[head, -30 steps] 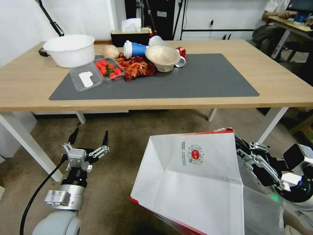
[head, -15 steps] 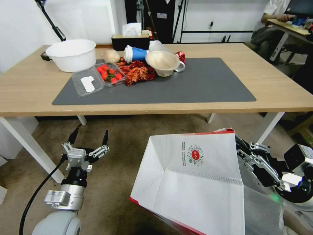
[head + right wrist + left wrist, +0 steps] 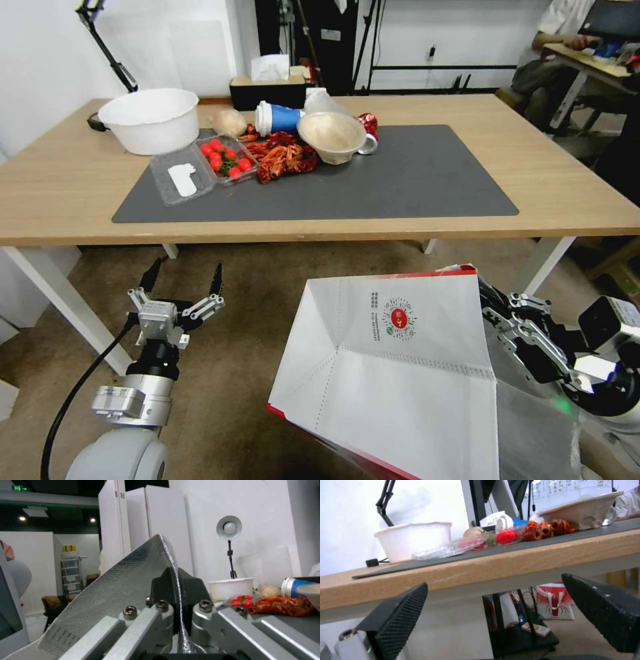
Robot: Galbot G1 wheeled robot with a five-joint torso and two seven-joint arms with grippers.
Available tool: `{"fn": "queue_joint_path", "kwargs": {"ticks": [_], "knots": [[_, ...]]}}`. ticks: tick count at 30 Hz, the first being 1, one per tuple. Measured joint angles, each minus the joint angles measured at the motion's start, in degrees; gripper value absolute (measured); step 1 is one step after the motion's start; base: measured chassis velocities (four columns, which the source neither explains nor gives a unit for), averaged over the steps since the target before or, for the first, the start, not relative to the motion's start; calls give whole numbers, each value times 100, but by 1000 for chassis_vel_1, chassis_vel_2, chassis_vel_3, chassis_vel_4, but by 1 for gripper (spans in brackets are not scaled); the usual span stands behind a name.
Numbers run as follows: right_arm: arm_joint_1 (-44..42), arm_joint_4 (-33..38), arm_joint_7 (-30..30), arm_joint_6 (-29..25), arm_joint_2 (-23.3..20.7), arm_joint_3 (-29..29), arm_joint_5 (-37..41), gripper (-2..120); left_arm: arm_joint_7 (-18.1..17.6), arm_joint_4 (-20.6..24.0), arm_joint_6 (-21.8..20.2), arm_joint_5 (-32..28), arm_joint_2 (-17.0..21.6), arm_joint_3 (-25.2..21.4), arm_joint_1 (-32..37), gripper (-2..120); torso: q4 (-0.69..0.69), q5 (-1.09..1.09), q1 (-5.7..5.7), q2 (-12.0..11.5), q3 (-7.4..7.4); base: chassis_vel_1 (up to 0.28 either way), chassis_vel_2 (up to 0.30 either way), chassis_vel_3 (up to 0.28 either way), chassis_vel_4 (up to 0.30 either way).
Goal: Pick up the food delivery bag from the floor and place it on the table.
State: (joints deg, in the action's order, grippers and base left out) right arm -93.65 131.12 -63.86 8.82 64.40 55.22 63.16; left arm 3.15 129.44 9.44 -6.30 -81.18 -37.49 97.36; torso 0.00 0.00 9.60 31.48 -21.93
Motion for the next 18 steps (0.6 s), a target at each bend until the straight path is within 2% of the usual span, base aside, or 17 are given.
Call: {"fn": "queue_joint_path", "kwargs": {"ticks": [18], "knots": [[29,31,-4,-32,64,-56,-80,0,42,-35,22,38,-26,18,-9,100,0,0,176,447,-269,0,0,0,0]]}}
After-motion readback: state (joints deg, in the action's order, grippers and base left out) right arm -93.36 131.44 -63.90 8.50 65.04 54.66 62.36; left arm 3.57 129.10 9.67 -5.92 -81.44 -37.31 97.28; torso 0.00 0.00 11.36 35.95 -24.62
